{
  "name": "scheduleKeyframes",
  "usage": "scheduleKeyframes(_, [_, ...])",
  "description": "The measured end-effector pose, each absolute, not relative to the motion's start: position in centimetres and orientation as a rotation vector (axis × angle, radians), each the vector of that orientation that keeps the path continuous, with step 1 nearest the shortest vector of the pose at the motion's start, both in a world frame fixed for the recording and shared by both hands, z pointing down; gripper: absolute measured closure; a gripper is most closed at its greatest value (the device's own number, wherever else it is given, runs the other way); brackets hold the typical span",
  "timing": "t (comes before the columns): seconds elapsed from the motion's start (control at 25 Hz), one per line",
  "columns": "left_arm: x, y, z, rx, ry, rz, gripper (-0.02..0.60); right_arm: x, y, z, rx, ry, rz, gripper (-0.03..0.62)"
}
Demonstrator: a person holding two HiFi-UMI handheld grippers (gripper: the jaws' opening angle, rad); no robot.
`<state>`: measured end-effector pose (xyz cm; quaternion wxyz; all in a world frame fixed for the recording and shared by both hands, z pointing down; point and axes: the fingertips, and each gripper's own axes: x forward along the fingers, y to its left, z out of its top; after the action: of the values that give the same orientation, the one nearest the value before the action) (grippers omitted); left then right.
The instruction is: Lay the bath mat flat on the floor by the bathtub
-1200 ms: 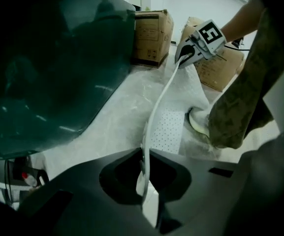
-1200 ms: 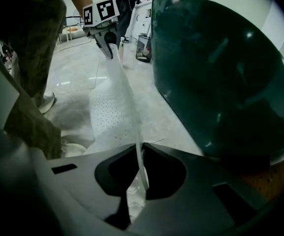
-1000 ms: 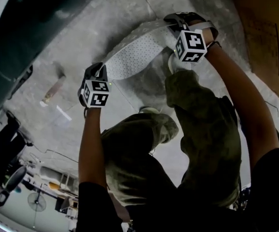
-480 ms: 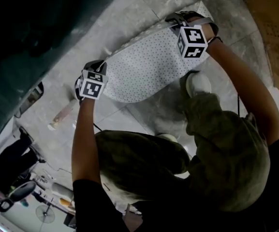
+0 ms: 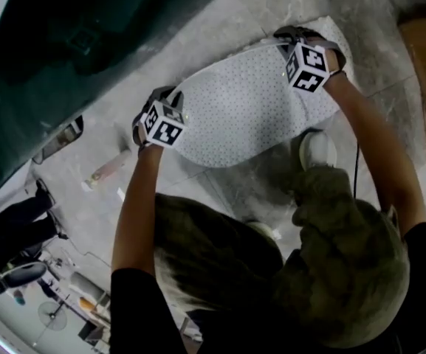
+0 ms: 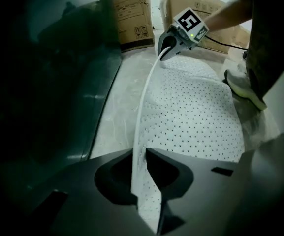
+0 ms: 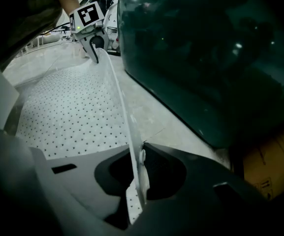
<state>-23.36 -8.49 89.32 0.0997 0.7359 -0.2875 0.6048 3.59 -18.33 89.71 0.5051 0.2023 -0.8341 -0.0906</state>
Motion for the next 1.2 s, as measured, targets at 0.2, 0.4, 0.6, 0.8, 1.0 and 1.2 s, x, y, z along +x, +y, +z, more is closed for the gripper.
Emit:
scheduleKeyframes(0.2, [-25.0, -9.1, 88.7, 2.138, -0.930, 1.724, 0.511, 2.9, -18.4, 91.2, 0.513, -2.027, -0.245, 0.565])
scheduleKeyframes(0.4, [-24.8, -10.3, 87.6, 2.134, -0.982, 1.512, 0.511, 3.0, -19.9, 90.0, 0.594, -2.049, -0.311, 0.453])
scheduleKeyframes(0.6, [-24.5, -9.3, 87.8, 2.144, -0.937, 1.517, 0.502, 4.8, -19.7, 88.0, 0.735, -2.078, -0.232, 0.356])
scheduleKeyframes(0.8, [-21.1, -11.6, 83.9, 2.194, -0.995, 1.152, 0.499, 9.3, -17.4, 90.0, 0.723, -1.989, -0.146, 0.355])
scheduleKeyframes(1.0, [-22.4, -9.9, 84.8, 2.197, -0.950, 1.127, 0.499, 12.4, -15.2, 90.8, 0.763, -1.946, -0.058, 0.355])
scheduleKeyframes(1.2, [-27.7, -3.4, 89.1, 1.976, -1.112, 0.981, 0.499, 12.6, -13.2, 91.5, 0.723, -1.951, -0.015, 0.355])
